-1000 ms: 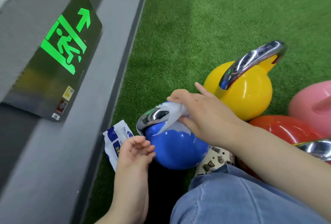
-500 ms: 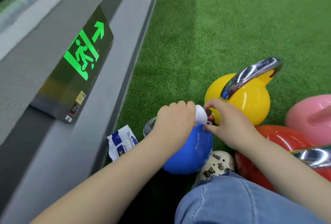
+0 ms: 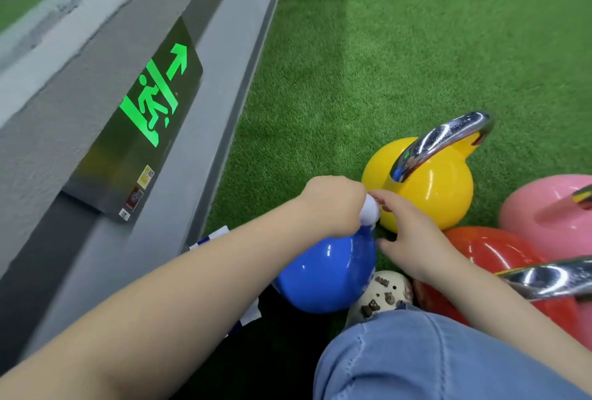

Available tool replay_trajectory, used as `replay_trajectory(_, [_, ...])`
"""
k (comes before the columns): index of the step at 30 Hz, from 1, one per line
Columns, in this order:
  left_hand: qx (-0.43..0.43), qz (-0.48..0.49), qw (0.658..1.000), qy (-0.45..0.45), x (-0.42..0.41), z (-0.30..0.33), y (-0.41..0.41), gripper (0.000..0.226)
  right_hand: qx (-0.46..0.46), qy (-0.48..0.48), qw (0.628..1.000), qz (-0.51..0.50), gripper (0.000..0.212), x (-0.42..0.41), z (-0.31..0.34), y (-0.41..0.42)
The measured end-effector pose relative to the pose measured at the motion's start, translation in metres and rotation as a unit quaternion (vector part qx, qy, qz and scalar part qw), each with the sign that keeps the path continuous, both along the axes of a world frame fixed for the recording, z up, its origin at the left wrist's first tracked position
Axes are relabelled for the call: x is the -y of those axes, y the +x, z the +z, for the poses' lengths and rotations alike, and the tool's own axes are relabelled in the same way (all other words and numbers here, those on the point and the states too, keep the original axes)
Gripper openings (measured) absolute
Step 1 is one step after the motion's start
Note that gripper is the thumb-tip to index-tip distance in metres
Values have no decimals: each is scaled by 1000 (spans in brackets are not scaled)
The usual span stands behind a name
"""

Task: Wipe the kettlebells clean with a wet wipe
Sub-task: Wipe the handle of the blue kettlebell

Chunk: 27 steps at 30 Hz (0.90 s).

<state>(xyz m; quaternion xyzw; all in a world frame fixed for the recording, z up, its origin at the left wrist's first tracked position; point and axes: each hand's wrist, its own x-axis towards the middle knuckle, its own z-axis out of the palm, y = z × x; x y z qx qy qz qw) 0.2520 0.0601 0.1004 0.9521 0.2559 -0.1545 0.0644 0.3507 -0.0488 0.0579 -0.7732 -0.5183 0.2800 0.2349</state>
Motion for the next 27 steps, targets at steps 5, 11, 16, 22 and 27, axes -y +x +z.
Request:
replay_trajectory(5, [102, 71, 987, 101, 10, -15, -40, 22, -5, 2, 1000, -5, 76, 13, -3, -6])
replay_trajectory(11, [282, 296, 910, -68, 13, -47, -90, 13, -64, 5, 996, -60, 82, 17, -11, -14])
replay_trajectory(16, [513, 479, 681, -210, 28, -84, -91, 27, -88, -2, 993, -82, 87, 15, -16, -17])
replay_trajectory(22, [568, 541, 576, -228, 34, -109, -84, 34, -100, 5, 989, -105, 90, 14, -21, -21])
replay_trajectory(27, [557, 586, 548, -214, 37, -120, -82, 29, -91, 8, 989, -118, 90, 17, -19, -22])
